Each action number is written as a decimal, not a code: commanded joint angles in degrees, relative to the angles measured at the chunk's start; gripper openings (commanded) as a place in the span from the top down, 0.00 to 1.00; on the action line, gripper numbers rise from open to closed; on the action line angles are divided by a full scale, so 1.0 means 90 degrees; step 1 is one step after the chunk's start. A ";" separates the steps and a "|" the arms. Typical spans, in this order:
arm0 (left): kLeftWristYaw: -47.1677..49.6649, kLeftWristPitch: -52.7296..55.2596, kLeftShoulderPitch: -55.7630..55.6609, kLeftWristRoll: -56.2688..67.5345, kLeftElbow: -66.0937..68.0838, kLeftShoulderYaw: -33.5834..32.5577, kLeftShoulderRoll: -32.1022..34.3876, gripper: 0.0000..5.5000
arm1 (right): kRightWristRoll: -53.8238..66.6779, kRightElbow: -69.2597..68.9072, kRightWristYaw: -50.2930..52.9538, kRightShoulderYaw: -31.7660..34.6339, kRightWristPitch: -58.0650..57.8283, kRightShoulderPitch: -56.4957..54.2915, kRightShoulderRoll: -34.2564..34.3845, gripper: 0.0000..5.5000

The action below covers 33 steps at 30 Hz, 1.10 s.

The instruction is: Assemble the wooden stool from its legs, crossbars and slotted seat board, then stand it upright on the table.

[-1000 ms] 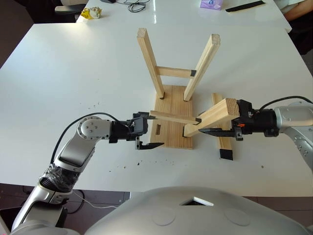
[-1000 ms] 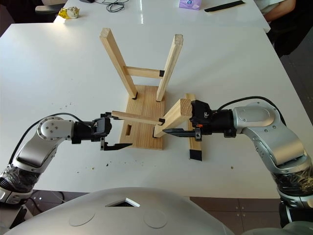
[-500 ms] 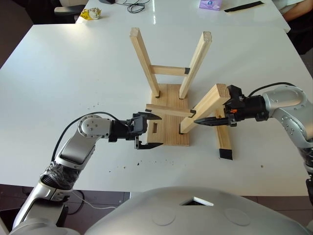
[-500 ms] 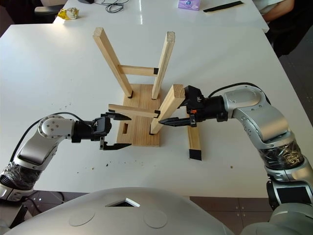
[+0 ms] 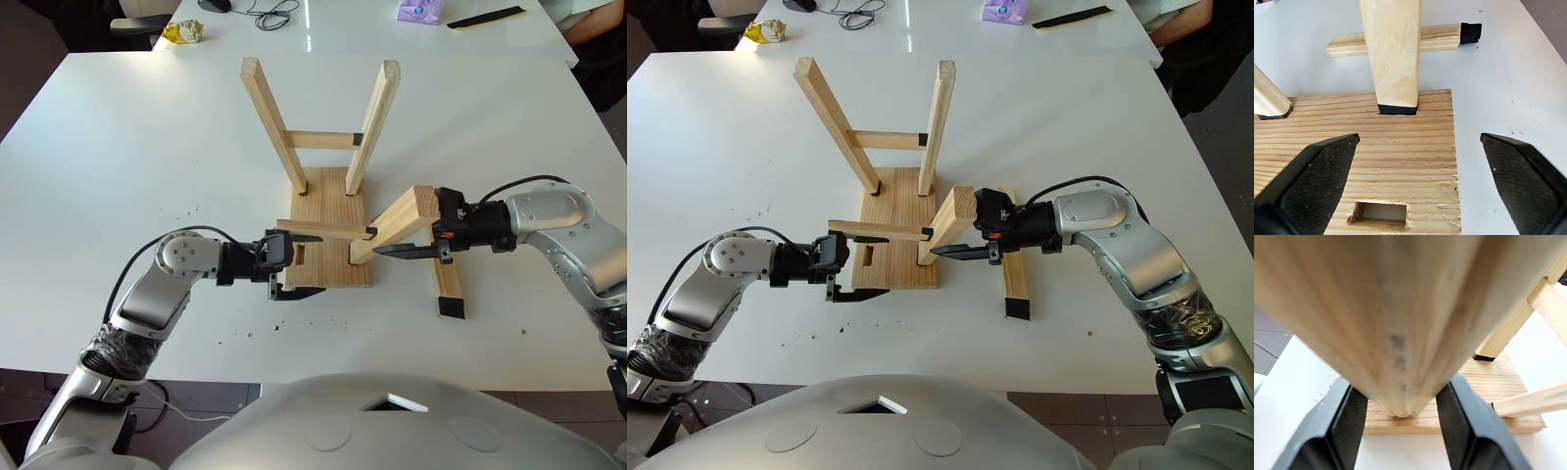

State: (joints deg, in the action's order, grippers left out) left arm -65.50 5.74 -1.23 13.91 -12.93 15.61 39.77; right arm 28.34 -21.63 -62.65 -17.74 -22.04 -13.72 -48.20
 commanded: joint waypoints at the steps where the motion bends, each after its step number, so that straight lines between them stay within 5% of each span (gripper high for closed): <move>1: -0.0001 0.0076 -0.0012 0.0046 0.0045 -0.0032 -0.0006 0.17 | -0.0321 0.0383 -0.0077 -0.0492 -0.0884 0.0254 -0.0110 0.63; 18: -0.0044 0.0157 -0.0035 0.0255 0.0042 -0.0147 0.0027 0.17 | -0.0364 0.0791 0.0040 -0.0572 -0.1148 -0.0168 0.0472 0.63; 28: -0.0194 0.0155 -0.0072 0.0262 0.0163 -0.0118 0.0031 0.17 | -0.0754 0.0789 0.0857 -0.0569 -0.1037 0.0710 0.1130 0.35; 33: -0.0138 0.0153 0.0012 0.0282 0.0117 -0.0200 0.0025 0.17 | -0.0061 -0.0254 0.0975 0.0616 -0.1475 0.1288 0.0676 0.29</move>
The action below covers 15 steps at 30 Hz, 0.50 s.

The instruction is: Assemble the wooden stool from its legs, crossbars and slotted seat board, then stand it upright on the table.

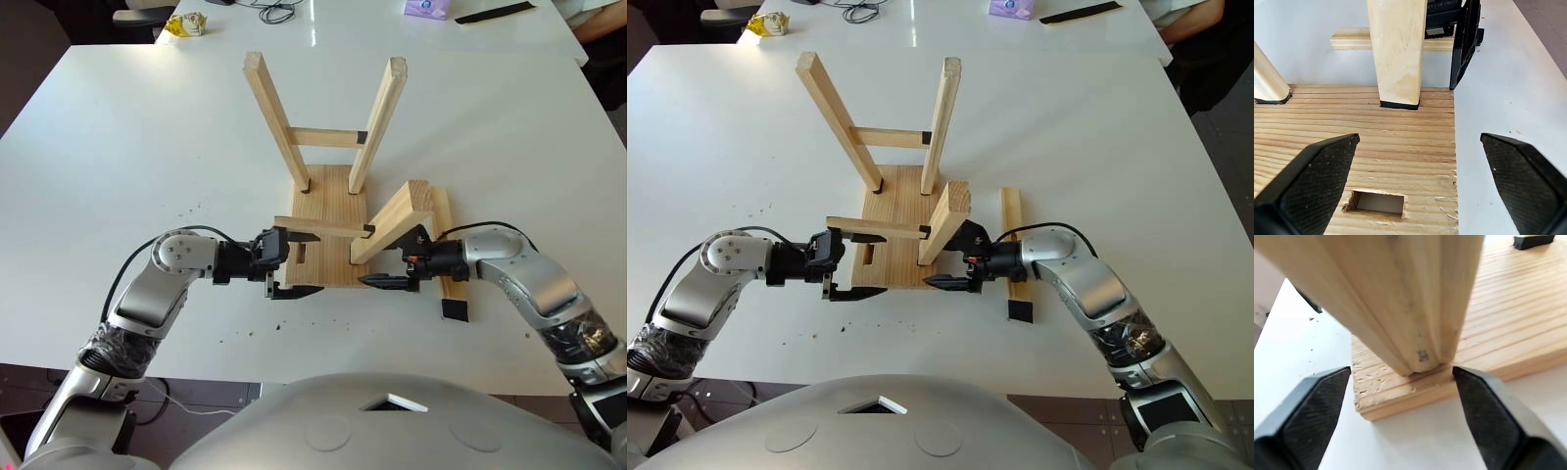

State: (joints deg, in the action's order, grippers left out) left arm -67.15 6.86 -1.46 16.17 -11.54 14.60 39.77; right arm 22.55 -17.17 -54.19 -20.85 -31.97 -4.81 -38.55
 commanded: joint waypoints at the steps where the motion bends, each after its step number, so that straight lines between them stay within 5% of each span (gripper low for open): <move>1: 0.0087 0.0028 0.0101 0.0043 -0.0087 -0.0132 0.0034 0.17 | 0.0796 -0.0940 -0.0025 0.1266 -0.0505 0.0356 -0.0525 0.29; 11: 0.0250 0.0205 0.0222 0.0331 -0.0310 -0.0554 0.0100 0.17 | 0.2255 -0.2016 -0.0283 0.3600 -0.1258 0.0926 -0.1485 0.29; 15: 0.0212 0.0176 0.0286 0.0307 -0.0276 -0.0552 0.0131 0.17 | 0.4546 -0.1941 0.0207 0.4822 -0.1829 0.0283 -0.1364 0.29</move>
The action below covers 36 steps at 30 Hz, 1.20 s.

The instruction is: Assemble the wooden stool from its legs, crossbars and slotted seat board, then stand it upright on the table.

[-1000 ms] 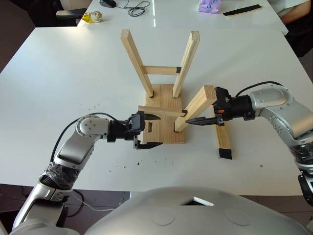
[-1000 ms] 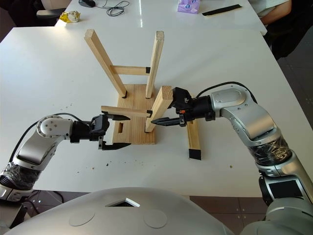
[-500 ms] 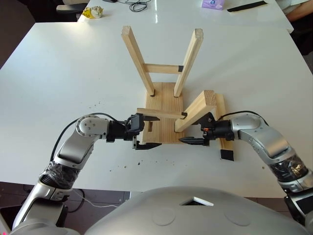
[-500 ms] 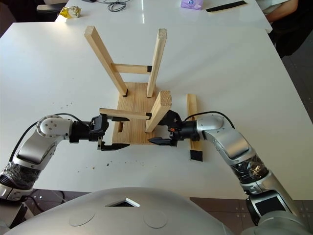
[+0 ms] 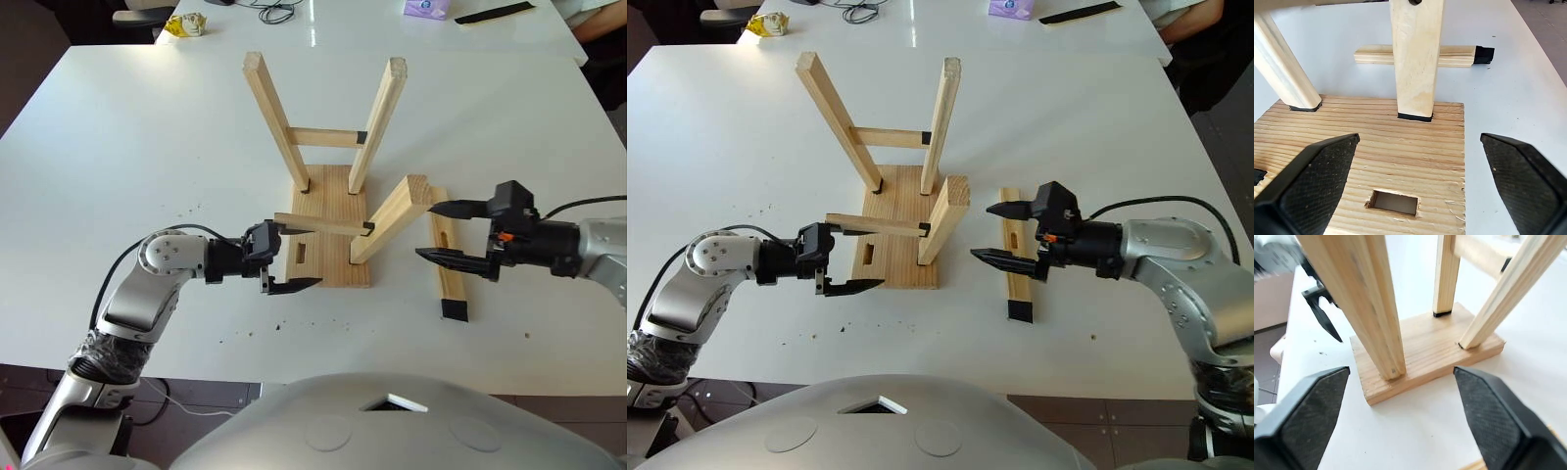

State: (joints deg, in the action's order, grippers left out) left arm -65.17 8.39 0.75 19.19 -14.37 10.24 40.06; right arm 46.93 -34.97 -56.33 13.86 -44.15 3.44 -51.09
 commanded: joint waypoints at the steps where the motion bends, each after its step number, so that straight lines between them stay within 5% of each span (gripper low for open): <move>1: -0.0027 -0.0016 0.0063 -0.0047 0.0049 -0.0065 0.0118 0.17 | 0.2459 0.0144 0.0714 0.1180 -0.0526 -0.0914 0.0041 0.29; 6: -0.0259 -0.0083 0.0169 0.0036 0.0011 -0.0173 0.0339 0.17 | 0.4346 0.0418 0.2273 0.1247 -0.0297 -0.2095 0.0150 0.29; 12: -0.0495 -0.0134 0.0149 0.0090 0.0056 -0.0271 0.0489 0.17 | 0.5382 0.0217 0.3687 0.0684 0.0025 -0.2949 0.0404 0.44; 19: -0.0665 -0.0180 0.0111 0.0066 0.0111 -0.0227 0.0534 0.17 | 0.5103 -0.0167 0.4275 -0.0430 0.0138 -0.3308 0.1006 0.45; 27: -0.0761 -0.0195 -0.0097 0.0048 0.0183 -0.0084 0.0476 0.17 | 0.3134 -0.0282 0.3308 -0.1757 -0.0095 -0.1691 0.1077 0.45; 30: -0.0738 -0.0182 -0.0085 0.0046 0.0171 -0.0073 0.0459 0.17 | 0.2944 -0.0256 0.3121 -0.1732 -0.0063 -0.1648 0.1083 0.45; 36: -0.0525 -0.0177 0.0244 0.0023 0.0034 -0.0094 0.0400 0.17 | 0.4051 0.0138 0.3811 -0.0497 0.0267 -0.2617 0.1044 0.45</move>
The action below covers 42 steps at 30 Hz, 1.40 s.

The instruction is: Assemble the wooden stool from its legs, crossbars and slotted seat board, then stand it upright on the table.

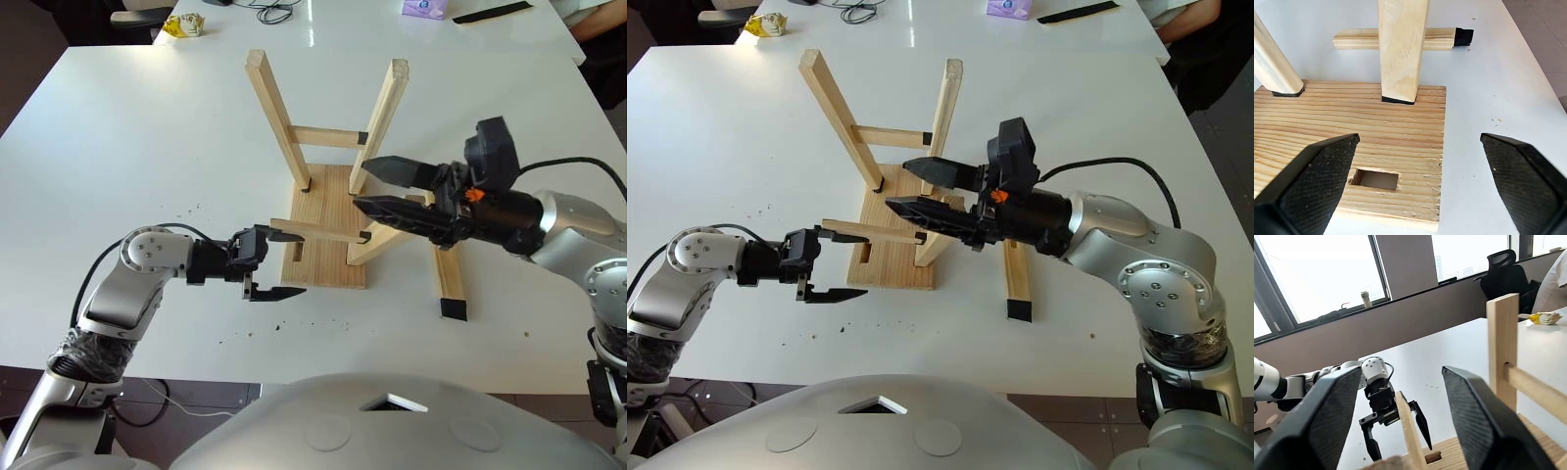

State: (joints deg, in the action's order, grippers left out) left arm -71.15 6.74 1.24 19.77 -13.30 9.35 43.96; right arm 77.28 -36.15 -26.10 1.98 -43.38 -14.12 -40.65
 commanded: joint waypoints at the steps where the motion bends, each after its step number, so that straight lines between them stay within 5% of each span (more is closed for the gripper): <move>1: 0.0183 -0.0002 0.0262 -0.0052 -0.0108 -0.0010 -0.0040 0.17 | 0.0890 0.0438 0.0648 0.1097 0.0239 -0.0872 -0.0170 0.45; 6: 0.0408 0.0048 0.0585 -0.0032 -0.0312 -0.0076 -0.0074 0.17 | 0.1012 0.1025 0.1254 0.2010 0.0081 -0.1002 -0.0786 0.45; 12: 0.0707 0.0192 0.1151 0.0071 -0.0754 -0.0183 -0.0085 0.17 | -0.0554 0.0607 0.1412 0.2064 -0.0847 0.1583 -0.1525 0.40; 18: 0.1109 0.0740 0.1575 0.0547 -0.1426 -0.0364 -0.0216 0.17 | -0.0492 -0.0658 0.3200 0.1431 -0.1723 0.3018 -0.1059 0.23; 23: 0.1303 0.0735 0.1832 0.0398 -0.1579 -0.0424 -0.0153 0.17 | 0.0617 -0.0543 0.5829 0.1268 -0.2051 0.3270 -0.0850 0.23; 29: 0.1537 0.0630 0.2024 0.0182 -0.1676 -0.0312 -0.0198 0.17 | 0.1622 -0.0840 0.7417 0.0364 -0.1783 0.3727 -0.0774 0.23; 36: 0.1636 0.0645 0.2070 0.0158 -0.1737 -0.0286 -0.0219 0.17 | 0.2144 -0.0776 0.8108 -0.0147 -0.1322 0.3753 -0.1020 0.23; 42: 0.1655 0.0669 0.1982 0.0188 -0.1749 -0.0263 -0.0231 0.17 | 0.1238 -0.0180 0.7599 -0.0570 -0.1397 0.3963 -0.0926 0.28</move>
State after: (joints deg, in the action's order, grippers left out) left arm -56.42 12.58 19.61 21.42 -28.68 6.77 42.02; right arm 92.57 -41.35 45.11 -0.68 -55.03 20.08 -49.59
